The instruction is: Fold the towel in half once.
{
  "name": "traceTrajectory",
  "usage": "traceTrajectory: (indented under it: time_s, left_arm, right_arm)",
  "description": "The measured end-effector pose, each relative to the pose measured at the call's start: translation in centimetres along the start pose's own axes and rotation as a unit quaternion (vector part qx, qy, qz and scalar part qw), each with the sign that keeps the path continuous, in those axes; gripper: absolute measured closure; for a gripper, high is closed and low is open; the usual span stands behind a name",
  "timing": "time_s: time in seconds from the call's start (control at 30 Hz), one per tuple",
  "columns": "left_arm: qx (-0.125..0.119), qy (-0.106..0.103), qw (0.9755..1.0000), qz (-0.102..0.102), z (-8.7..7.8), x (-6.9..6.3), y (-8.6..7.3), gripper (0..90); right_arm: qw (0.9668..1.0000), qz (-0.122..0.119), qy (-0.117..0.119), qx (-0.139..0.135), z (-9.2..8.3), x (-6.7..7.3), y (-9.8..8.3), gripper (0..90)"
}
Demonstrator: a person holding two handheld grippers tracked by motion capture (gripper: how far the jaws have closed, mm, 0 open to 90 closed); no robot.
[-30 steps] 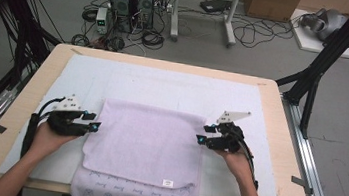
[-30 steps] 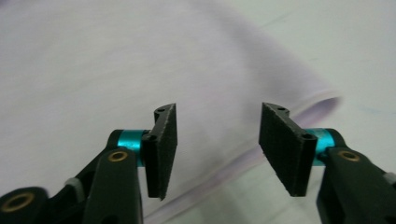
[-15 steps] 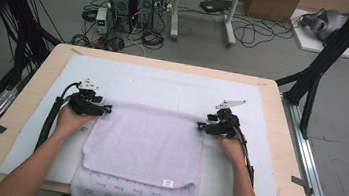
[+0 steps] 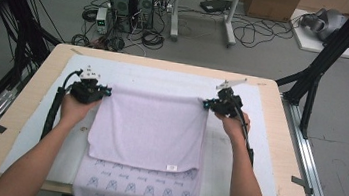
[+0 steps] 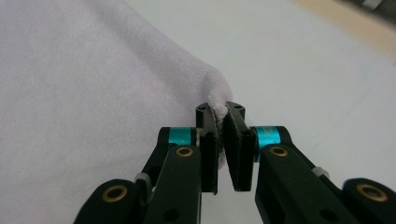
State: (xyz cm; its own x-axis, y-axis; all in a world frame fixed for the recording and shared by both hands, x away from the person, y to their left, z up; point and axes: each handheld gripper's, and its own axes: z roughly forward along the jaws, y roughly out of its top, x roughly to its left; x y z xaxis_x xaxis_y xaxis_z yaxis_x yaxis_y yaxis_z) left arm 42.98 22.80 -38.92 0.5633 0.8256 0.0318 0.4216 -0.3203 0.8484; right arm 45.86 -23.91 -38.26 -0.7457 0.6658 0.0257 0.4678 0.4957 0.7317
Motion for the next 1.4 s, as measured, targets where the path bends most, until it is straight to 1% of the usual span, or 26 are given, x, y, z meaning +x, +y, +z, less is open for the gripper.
traceTrajectory:
  time_s: [0.07, 0.1, 0.2, 0.27, 0.3, 0.33, 0.37, 0.4, 0.47, 0.5, 0.57, 0.6, 0.63, 0.67, 0.7, 0.77, 0.83, 0.9, 0.93, 1.0, 1.13, 1.2, 1.23, 1.3, 1.37, 1.4]
  left_arm:
    - [-0.019, 0.009, 0.9998, 0.005, -0.7, 0.4, 2.5, 84.9]
    - [-0.025, 0.012, 0.9995, 0.013, -1.0, 0.6, 3.8, 84.9]
    - [-0.045, 0.018, 0.9983, 0.031, -2.3, 1.1, 7.2, 84.8]
    - [-0.05, 0.018, 0.998, 0.033, -2.5, 1.3, 8.4, 83.6]
    - [-0.043, 0.025, 0.9983, 0.03, -2.3, 1.5, 8.5, 77.8]
    - [-0.036, 0.03, 0.9985, 0.027, -2.2, 1.6, 8.4, 68.1]
    - [-0.024, 0.023, 0.9993, 0.016, -1.9, 2.0, 7.8, 63.6]
    - [-0.018, 0.019, 0.9996, 0.01, -1.6, 2.1, 7.1, 61.0]
    - [-0.005, 0.012, 0.9999, 0.002, -1.3, 2.4, 5.5, 57.1]
    - [0.003, 0.005, 1.0, -0.003, -1.1, 2.5, 4.7, 55.7]
    - [0.015, 0.001, 0.9999, -0.005, -1.0, 2.5, 3.1, 53.0]
    - [0.018, -0.006, 0.9998, -0.008, -1.0, 2.4, 2.4, 52.6]
    - [0.017, -0.015, 0.9997, -0.01, -1.0, 2.3, 1.6, 52.2]
    - [0.023, -0.022, 0.9995, -0.004, -1.0, 2.0, 1.0, 52.2]
    - [0.025, -0.025, 0.9994, -0.001, -1.0, 1.7, 0.4, 52.1]
    - [0.032, -0.045, 0.9985, 0.006, -1.0, 1.1, -0.8, 52.2]
    - [0.037, -0.063, 0.9973, 0.011, -1.1, 0.4, -1.8, 52.5]
    - [0.034, -0.076, 0.9964, 0.016, -1.5, -0.2, -2.7, 53.0]
    - [0.033, -0.085, 0.9956, 0.019, -1.7, -0.6, -3.1, 53.9]
    - [0.029, -0.1, 0.9943, 0.024, -2.3, -1.2, -4.0, 55.8]
    - [0.025, -0.13, 0.9904, 0.038, -3.7, -2.5, -5.8, 60.9]
    - [0.026, -0.151, 0.9874, 0.039, -4.4, -3.2, -6.7, 63.5]
    - [0.025, -0.157, 0.9863, 0.043, -4.7, -3.4, -7.0, 65.0]
    - [0.025, -0.169, 0.9841, 0.051, -5.2, -3.9, -7.6, 67.1]
    - [0.035, -0.174, 0.9823, 0.061, -5.5, -4.3, -8.2, 67.9]
    - [0.039, -0.173, 0.9821, 0.065, -5.7, -4.4, -8.5, 69.0]
  right_arm:
    - [0.9998, -0.003, -0.015, -0.015, -1.0, -0.6, 1.9, 84.9]
    - [0.9994, -0.008, -0.022, -0.024, -1.5, -1.0, 2.9, 84.9]
    - [0.9984, -0.021, -0.04, -0.035, -3.2, -1.8, 5.4, 84.9]
    - [0.9978, -0.018, -0.041, -0.048, -4.0, -2.1, 6.4, 83.2]
    - [0.9973, -0.019, -0.042, -0.057, -4.1, -2.2, 6.6, 78.2]
    - [0.9973, -0.011, -0.04, -0.061, -4.0, -2.3, 6.4, 68.5]
    - [0.9976, 0.001, -0.037, -0.059, -3.7, -2.5, 6.2, 64.3]
    - [0.9984, 0.016, -0.024, -0.049, -3.2, -2.7, 5.5, 60.7]
    - [0.999, 0.024, -0.016, -0.034, -2.4, -2.7, 4.1, 55.5]
    - [0.999, 0.026, -0.015, -0.034, -2.1, -2.5, 3.3, 54.7]
    - [0.999, 0.031, -0.013, -0.029, -1.6, -2.3, 1.9, 50.0]
    - [0.999, 0.041, -0.006, -0.015, -1.4, -2.3, 1.5, 47.2]
    - [0.9985, 0.054, 0.011, 0.002, -1.1, -2.3, 1.1, 45.0]
    - [0.9982, 0.054, 0.02, 0.012, -0.9, -2.1, 0.8, 45.0]
    - [0.9987, 0.045, 0.02, 0.015, -0.9, -1.6, 0.5, 46.0]
    - [0.9997, 0.015, 0.014, -0.012, -1.2, -0.4, -0.3, 48.1]
    - [0.9992, 0.019, 0.031, -0.016, -1.1, 0.4, -1.0, 48.1]
    - [0.9993, 0.005, 0.036, -0.008, -1.0, 1.4, -1.8, 48.8]
    - [0.999, 0.006, 0.042, -0.012, -1.0, 1.9, -2.2, 50.5]
    - [0.9986, -0.002, 0.05, -0.016, -1.0, 2.9, -3.2, 52.8]
    - [0.9972, -0.019, 0.071, -0.015, -1.0, 4.9, -5.1, 58.2]
    - [0.9962, -0.027, 0.082, -0.015, -1.1, 5.8, -5.7, 59.6]
    - [0.9953, -0.029, 0.092, -0.013, -1.1, 6.3, -6.1, 59.5]
    - [0.9936, -0.03, 0.109, 0.006, -1.1, 6.9, -6.2, 59.6]
    - [0.9928, -0.042, 0.112, 0.01, -1.2, 7.8, -6.3, 61.0]
    - [0.9927, -0.068, 0.099, -0.004, -1.4, 8.6, -6.8, 63.4]
